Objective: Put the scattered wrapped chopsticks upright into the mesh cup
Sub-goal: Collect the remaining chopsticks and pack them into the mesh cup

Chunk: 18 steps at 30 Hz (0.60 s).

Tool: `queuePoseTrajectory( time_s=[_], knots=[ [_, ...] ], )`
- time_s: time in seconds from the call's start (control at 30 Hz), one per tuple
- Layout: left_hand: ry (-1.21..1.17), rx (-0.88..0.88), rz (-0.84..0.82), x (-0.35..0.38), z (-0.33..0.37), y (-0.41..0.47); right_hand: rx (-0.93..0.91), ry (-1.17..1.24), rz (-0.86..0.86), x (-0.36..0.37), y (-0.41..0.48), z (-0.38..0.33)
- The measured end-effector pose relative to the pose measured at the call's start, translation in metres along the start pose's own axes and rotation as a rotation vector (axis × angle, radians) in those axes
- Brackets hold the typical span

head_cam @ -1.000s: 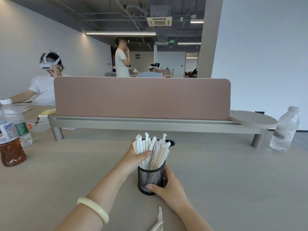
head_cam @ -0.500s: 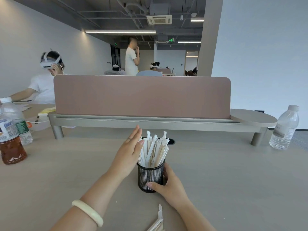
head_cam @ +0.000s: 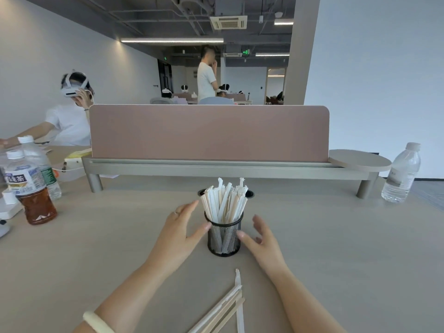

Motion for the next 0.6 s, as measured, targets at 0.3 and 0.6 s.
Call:
queuePoseTrajectory(
  time_s=[0.3,0.6],
  knots=[
    [0.498,-0.128,-0.604,0.014,0.019,-0.084,0.078,-0.413,0.064,-0.034,-0.065,-0.009],
    [0.672,-0.126,-0.647,0.021,0.046,-0.086,0.213,-0.623,-0.172,-0.016,-0.102,-0.025]
  ],
)
Point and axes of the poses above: each hand's wrist, its own y-axis towards the middle knuckle, its own x-axis out of the palm, z = x × y, the point moved 1 cm from there along y, towards the middle knuckle, and after that the axes turned 2 degrees about -y, right-handed, at the moved point
